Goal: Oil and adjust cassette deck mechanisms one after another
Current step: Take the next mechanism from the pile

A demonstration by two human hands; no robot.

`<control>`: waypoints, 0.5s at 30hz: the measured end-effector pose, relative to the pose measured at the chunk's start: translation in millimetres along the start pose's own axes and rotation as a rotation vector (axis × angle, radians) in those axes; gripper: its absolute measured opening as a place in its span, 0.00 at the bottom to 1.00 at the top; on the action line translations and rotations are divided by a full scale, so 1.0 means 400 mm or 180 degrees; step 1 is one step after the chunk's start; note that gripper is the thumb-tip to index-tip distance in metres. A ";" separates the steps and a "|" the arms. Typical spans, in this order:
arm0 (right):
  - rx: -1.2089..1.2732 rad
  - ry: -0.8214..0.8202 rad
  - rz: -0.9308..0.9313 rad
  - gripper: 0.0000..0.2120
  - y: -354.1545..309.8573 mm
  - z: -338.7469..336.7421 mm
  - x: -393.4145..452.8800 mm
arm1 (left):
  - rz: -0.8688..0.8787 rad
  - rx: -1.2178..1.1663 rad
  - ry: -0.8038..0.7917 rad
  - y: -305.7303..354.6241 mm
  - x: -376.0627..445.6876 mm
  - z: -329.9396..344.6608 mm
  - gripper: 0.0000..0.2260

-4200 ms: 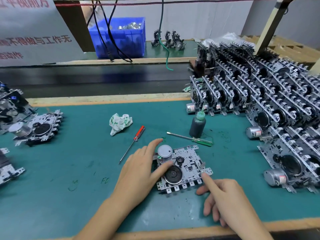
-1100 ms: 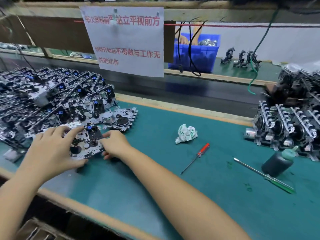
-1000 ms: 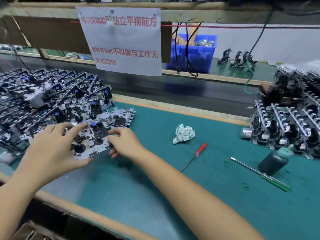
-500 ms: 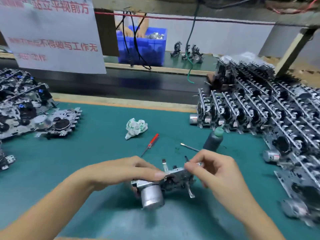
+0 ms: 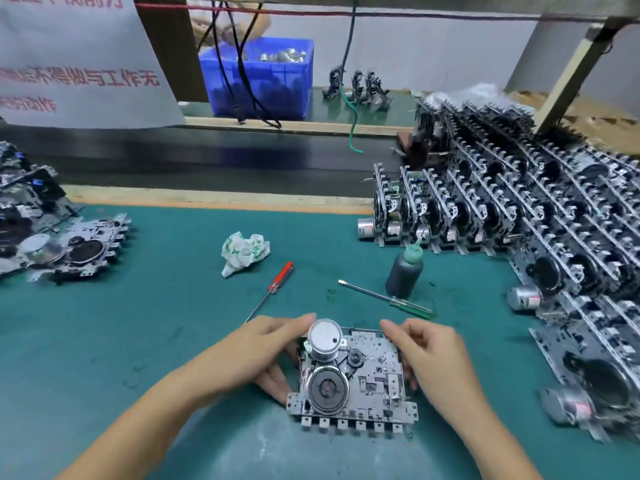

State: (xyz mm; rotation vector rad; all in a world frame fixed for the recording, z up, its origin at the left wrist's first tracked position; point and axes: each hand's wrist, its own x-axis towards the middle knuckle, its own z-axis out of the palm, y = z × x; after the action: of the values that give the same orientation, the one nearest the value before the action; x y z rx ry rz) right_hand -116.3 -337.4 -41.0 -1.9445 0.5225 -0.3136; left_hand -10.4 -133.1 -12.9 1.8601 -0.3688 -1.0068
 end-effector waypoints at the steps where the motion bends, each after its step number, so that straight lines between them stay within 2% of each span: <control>1: -0.0208 0.0026 -0.0102 0.20 0.001 0.002 0.002 | 0.0242 0.0373 0.0343 -0.010 -0.004 0.003 0.24; 3: -0.0656 0.0117 -0.0278 0.19 0.005 0.005 0.001 | 0.0889 0.1583 0.1043 -0.033 -0.005 -0.002 0.25; 4: -0.0775 0.0168 -0.0324 0.18 0.007 0.007 0.000 | 0.1163 0.1932 0.1224 -0.037 -0.007 -0.006 0.23; 6: -0.0863 0.0250 -0.0344 0.17 0.011 0.010 0.002 | 0.1530 0.1809 0.0944 -0.055 -0.013 -0.012 0.22; 8: -0.0844 0.0337 -0.0305 0.13 0.014 0.012 0.005 | 0.1795 0.1583 0.0352 -0.079 -0.018 -0.010 0.33; 10: -0.0702 0.0356 -0.0256 0.06 0.015 0.012 0.008 | 0.2019 0.1622 0.0112 -0.104 -0.020 0.005 0.43; 12: -0.0649 0.0287 -0.0259 0.04 0.015 0.011 0.008 | 0.2107 0.1743 0.0254 -0.119 -0.015 0.019 0.45; 15: -0.0707 0.0234 -0.0347 0.05 0.017 0.010 0.005 | 0.2235 0.1692 0.0488 -0.116 -0.009 0.029 0.39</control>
State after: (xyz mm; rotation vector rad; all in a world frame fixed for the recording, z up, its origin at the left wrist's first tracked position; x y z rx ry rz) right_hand -114.4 -337.8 -48.9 -2.1880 0.5180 -0.4122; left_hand -29.2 -114.6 -52.8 2.0083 -1.1846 -0.2914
